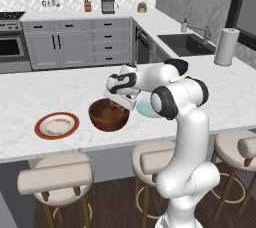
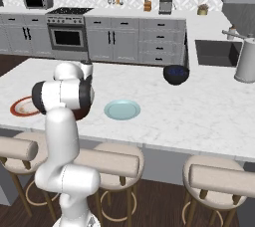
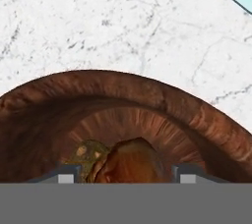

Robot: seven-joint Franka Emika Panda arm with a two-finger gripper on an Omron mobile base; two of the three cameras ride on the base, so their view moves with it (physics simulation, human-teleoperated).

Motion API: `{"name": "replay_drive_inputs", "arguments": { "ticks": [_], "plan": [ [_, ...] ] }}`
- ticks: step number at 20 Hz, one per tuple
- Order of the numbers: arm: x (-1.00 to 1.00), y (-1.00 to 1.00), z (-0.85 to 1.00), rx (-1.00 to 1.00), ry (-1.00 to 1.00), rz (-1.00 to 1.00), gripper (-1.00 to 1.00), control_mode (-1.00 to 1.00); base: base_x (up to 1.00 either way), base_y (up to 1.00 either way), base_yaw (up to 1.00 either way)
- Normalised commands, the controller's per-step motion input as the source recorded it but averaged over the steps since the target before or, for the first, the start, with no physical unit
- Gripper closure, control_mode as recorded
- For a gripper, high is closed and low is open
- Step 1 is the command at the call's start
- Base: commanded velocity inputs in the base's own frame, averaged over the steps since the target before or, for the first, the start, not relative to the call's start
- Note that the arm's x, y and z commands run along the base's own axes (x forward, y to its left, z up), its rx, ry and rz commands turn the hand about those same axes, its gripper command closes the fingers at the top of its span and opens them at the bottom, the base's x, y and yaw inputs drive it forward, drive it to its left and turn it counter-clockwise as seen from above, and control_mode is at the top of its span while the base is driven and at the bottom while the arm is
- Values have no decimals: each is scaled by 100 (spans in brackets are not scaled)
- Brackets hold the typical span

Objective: Pick the chicken drumstick and avocado from their plates and place them in the bowl. Then put the bowl in the fridge.

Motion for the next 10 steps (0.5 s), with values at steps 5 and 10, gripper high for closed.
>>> {"name": "replay_drive_inputs", "arguments": {
  "ticks": [5,10],
  "plan": [
    [23,7,0,0,6,0,-100,-100,0,0,0],
    [35,3,14,0,4,0,-100,-100,0,0,0]
  ]
}}
